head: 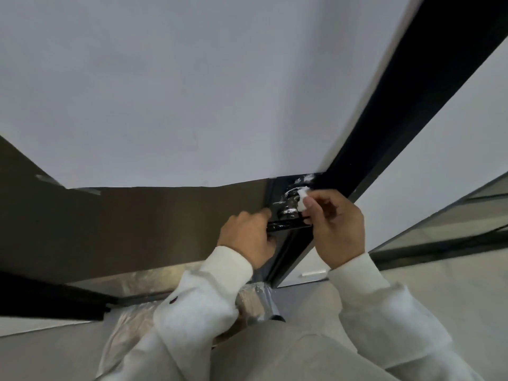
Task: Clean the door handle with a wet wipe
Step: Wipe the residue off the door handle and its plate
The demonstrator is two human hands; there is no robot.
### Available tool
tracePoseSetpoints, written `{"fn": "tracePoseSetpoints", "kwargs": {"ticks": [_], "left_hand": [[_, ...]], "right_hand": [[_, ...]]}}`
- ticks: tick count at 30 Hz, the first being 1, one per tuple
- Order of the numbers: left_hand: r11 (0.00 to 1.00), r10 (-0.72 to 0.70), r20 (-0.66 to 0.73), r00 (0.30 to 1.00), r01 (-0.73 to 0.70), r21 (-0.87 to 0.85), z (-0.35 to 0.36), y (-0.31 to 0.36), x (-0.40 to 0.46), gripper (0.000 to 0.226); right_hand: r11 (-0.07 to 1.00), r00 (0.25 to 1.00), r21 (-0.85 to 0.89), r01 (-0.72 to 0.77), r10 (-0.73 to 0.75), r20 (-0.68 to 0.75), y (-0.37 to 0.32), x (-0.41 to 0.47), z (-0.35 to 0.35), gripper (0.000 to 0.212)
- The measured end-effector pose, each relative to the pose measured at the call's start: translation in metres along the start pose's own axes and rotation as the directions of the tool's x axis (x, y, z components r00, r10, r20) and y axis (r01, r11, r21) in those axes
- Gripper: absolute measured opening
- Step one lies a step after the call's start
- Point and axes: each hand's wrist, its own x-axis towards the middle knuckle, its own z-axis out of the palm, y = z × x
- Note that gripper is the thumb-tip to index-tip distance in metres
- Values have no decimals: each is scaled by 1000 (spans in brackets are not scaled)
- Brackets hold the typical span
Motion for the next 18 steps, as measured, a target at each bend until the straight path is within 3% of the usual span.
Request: {"fn": "tracePoseSetpoints", "kwargs": {"ticks": [3,9,14,18], "left_hand": [[1000,-17,4,1000,17,-21,0,1,1,35],[999,-33,28,999,33,-6,1,2,3,35],[999,-40,54,998,39,15,-4,5,1,34],[999,-46,68,997,48,-24,-15,12,-3,33]], "right_hand": [[904,958,319,-286,273,87,-1,-1,-4,9],[699,900,575,-426,394,188,-7,1,-12,12],[771,920,507,-387,358,158,-9,-2,-17,6],[695,896,579,-426,412,166,-12,-4,-19,13]]}}
